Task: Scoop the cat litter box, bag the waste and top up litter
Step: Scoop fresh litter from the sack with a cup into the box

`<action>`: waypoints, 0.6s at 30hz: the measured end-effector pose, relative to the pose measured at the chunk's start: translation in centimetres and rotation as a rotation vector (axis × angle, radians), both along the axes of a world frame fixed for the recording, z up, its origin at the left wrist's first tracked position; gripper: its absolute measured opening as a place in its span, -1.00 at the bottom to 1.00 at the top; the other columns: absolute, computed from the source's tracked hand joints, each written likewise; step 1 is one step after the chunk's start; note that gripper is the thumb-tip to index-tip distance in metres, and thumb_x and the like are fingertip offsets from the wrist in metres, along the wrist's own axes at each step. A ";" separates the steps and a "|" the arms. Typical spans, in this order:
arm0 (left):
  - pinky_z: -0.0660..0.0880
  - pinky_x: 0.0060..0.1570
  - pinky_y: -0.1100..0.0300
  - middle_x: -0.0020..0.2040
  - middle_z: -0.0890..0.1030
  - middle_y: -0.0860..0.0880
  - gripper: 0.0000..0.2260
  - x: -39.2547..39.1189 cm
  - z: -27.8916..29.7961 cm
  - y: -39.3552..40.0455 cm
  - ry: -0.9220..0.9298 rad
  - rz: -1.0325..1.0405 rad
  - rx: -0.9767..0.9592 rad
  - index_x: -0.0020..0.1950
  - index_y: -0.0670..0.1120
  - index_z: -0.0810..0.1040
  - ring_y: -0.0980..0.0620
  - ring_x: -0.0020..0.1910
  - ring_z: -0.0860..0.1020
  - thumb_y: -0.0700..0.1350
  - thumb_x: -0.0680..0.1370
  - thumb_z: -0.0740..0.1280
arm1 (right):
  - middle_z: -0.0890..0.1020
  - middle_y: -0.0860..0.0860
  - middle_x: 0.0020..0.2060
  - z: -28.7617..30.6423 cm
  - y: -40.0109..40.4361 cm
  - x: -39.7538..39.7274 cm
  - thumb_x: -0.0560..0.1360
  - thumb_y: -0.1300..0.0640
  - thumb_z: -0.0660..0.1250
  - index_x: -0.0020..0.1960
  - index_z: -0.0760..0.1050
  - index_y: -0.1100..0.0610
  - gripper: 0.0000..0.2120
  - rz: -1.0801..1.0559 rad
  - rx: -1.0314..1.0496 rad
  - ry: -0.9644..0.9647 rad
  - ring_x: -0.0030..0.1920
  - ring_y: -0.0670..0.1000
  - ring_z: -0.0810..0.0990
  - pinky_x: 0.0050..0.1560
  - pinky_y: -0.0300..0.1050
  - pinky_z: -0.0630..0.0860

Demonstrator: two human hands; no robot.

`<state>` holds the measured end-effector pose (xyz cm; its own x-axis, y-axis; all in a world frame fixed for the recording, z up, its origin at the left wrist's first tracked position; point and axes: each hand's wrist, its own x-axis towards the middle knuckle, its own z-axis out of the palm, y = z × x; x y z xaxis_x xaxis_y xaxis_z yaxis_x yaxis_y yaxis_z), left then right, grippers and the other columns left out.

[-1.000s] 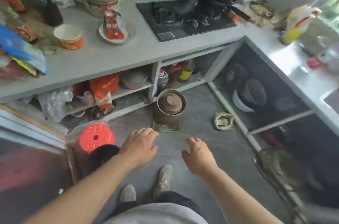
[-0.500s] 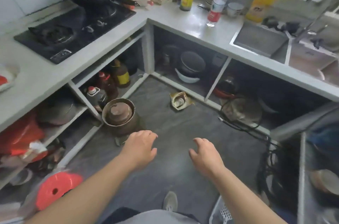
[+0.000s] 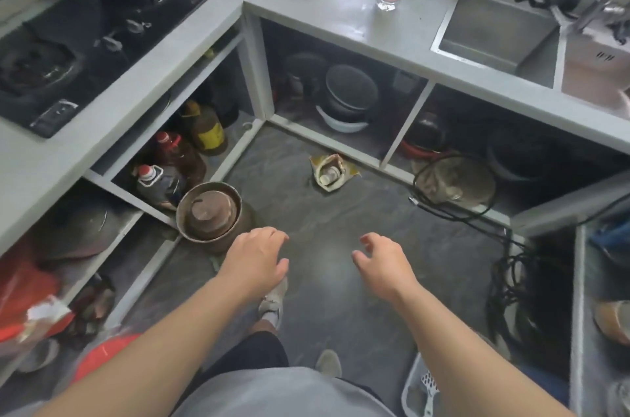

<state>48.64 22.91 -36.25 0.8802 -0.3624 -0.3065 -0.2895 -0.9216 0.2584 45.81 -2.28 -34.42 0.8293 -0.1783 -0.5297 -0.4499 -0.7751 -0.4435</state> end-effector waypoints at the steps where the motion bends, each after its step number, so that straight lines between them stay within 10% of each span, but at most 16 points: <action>1: 0.41 0.29 0.05 0.27 0.57 0.05 -0.61 1.7 -0.5 0.6 0.004 -0.006 -0.006 0.35 0.00 0.51 -0.01 0.28 0.52 0.09 0.55 0.29 | 0.56 0.09 0.31 -0.2 0.4 1.6 0.58 -0.01 0.26 0.41 0.45 0.13 -0.57 -0.019 -0.004 0.011 0.31 0.10 0.51 0.25 -0.07 0.45; 10: 0.43 0.30 -0.01 0.31 0.56 0.02 -0.60 15.7 -1.9 2.8 0.076 -0.109 -0.029 0.37 -0.02 0.50 -0.05 0.32 0.50 0.06 0.56 0.28 | 0.59 -0.03 -0.05 0.0 3.0 13.0 0.57 0.02 0.27 0.34 0.50 0.12 -0.62 -0.213 0.008 0.077 0.00 0.02 0.51 -0.03 -0.15 0.42; 18: 0.42 0.31 0.00 0.32 0.55 0.00 -0.60 24.3 -3.7 -0.7 0.147 -0.158 -0.031 0.39 -0.03 0.49 -0.05 0.32 0.50 0.05 0.58 0.27 | 0.61 0.02 0.08 -2.9 0.3 20.3 0.57 0.04 0.29 0.35 0.50 0.13 -0.62 -0.323 0.054 0.142 -0.05 0.00 0.49 -0.07 -0.20 0.35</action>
<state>72.92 22.26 -39.94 0.7581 -0.5037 -0.4142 -0.3869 -0.8587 0.3361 66.11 -1.93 -37.31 0.6520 -0.3881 -0.6513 -0.7282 -0.5596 -0.3956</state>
